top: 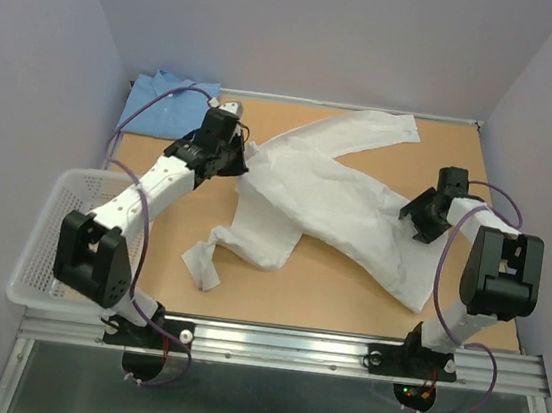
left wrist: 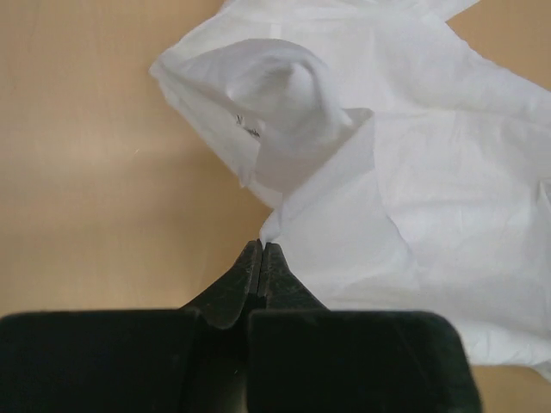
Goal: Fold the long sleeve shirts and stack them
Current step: Flatten the shirt out
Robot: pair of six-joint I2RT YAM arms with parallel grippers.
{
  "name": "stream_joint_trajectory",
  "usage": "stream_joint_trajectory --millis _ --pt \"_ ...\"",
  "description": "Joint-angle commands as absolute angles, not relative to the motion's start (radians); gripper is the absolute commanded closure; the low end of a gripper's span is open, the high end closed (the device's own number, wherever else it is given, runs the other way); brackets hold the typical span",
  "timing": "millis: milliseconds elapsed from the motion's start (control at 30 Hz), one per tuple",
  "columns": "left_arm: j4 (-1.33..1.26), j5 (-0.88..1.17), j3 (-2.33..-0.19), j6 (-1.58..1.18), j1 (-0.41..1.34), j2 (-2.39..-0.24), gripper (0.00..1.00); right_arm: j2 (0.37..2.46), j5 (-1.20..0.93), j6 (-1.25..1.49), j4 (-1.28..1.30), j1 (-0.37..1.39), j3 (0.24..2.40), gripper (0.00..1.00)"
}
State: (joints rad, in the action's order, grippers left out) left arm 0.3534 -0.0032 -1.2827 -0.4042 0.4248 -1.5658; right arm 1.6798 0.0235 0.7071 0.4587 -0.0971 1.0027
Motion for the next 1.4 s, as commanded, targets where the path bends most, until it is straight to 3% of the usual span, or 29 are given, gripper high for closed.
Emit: stream_joint_trajectory --millis 0,167,367,400,467,500,600,633,767,1033,1167,1367 --pt "0.394 0.087 -1.068 -0.448 0.433 -1.441 1.0 1.643 0.023 0.75 0.451 -0.124 0.953 0.31" --pt "0.431 0.184 -0.829 -0.517 0.433 -1.269 1.0 1.563 0.031 0.753 0.453 -0.126 0.948 0.31" --pt "0.529 0.198 -0.769 -0.532 0.433 -1.134 0.96 1.436 0.022 0.652 0.468 -0.124 1.005 0.3" --pt "0.55 0.192 -0.775 -0.528 0.433 -1.102 0.83 1.408 0.008 0.617 0.472 -0.124 1.037 0.3" --pt "0.564 0.152 -0.804 -0.517 0.433 -1.078 0.67 1.394 -0.029 0.575 0.48 -0.124 1.078 0.3" --pt "0.565 0.138 -0.852 -0.508 0.433 -1.072 0.45 1.397 -0.056 0.536 0.488 -0.124 1.103 0.3" --pt "0.516 0.118 -0.972 -0.495 0.431 -1.124 0.22 1.448 -0.078 0.477 0.532 -0.123 1.215 0.31" --pt "0.497 0.127 -1.001 -0.492 0.431 -1.147 0.2 1.489 -0.083 0.466 0.54 -0.124 1.265 0.33" --pt "0.361 0.176 -1.113 -0.488 0.431 -1.335 0.19 1.606 -0.123 0.41 0.569 -0.123 1.357 0.42" --pt "0.278 0.173 -1.319 -0.371 0.431 -1.725 0.2 1.822 -0.14 0.361 0.6 -0.088 1.474 0.42" --pt "0.244 0.158 -1.324 -0.368 0.425 -1.839 0.2 1.879 -0.066 0.362 0.604 -0.038 1.503 0.38" --pt "0.183 0.212 -1.24 -0.413 0.423 -1.913 0.2 1.927 -0.005 0.374 0.601 0.04 1.496 0.23"
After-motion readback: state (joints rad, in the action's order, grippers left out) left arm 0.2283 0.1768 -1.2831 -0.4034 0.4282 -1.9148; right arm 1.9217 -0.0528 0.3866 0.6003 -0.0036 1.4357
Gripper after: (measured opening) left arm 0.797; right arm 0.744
